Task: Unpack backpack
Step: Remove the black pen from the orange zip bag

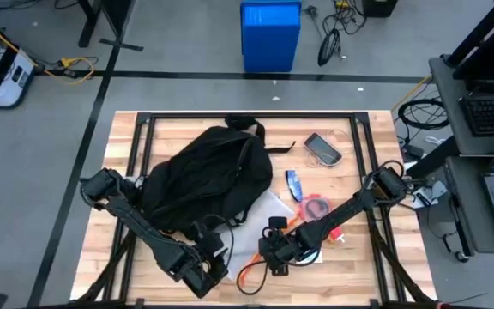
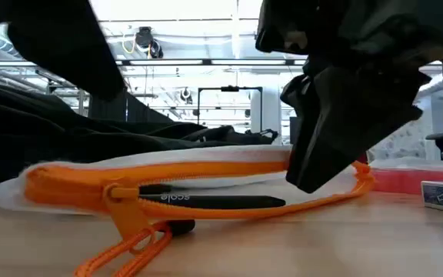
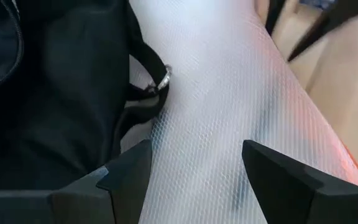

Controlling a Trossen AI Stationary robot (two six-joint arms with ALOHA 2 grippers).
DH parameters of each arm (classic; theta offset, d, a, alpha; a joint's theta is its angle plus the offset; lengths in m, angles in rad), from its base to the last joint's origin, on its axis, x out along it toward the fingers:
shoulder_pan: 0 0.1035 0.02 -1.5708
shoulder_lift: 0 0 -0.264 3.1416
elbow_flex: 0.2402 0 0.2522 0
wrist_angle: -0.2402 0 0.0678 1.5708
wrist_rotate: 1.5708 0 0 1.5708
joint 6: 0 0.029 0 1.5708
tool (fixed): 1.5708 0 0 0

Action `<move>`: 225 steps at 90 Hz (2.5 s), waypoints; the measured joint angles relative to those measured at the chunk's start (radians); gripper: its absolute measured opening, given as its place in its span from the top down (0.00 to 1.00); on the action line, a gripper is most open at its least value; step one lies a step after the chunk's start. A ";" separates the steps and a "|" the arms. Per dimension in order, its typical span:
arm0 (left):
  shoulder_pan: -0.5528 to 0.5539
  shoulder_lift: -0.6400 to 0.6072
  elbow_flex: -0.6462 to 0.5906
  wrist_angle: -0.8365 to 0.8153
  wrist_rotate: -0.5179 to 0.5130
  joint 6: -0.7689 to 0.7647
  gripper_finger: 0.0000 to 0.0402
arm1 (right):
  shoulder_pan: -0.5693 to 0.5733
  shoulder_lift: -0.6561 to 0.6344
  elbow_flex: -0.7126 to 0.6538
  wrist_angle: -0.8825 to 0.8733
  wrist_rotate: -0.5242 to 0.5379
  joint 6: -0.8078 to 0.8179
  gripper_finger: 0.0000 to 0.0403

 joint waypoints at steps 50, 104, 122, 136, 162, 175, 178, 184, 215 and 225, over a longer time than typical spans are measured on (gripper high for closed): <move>0.081 0.060 0.000 0.211 0.023 0.194 0.40 | -0.023 -0.037 0.029 0.023 0.103 -0.183 0.71; 0.129 0.057 0.001 0.285 0.054 0.254 0.40 | -0.057 -0.036 0.055 0.036 0.096 -0.254 0.71; 0.126 0.049 0.037 0.287 0.128 0.287 0.40 | -0.064 -0.036 0.055 0.037 0.097 -0.253 0.71; 0.126 0.048 0.045 0.292 0.142 0.287 0.40 | -0.068 -0.035 0.055 0.037 0.097 -0.255 0.71; 0.157 0.057 0.045 0.260 0.138 0.260 0.40 | -0.068 -0.034 0.055 0.036 0.096 -0.258 0.71; 0.167 0.057 0.045 0.251 0.134 0.260 0.40 | -0.068 -0.034 0.055 0.036 0.095 -0.258 0.71; 0.170 0.057 0.045 0.250 0.130 0.260 0.40 | -0.068 -0.034 0.055 0.036 0.095 -0.258 0.71; 0.177 0.057 0.045 0.250 0.119 0.260 0.40 | -0.068 -0.034 0.055 0.037 0.095 -0.258 0.71; 0.196 0.067 0.045 0.265 0.145 0.267 0.40 | -0.068 -0.034 0.055 0.060 0.093 -0.269 0.71; 0.204 0.078 0.045 0.259 0.157 0.267 0.41 | -0.068 -0.034 0.055 0.061 0.093 -0.269 0.71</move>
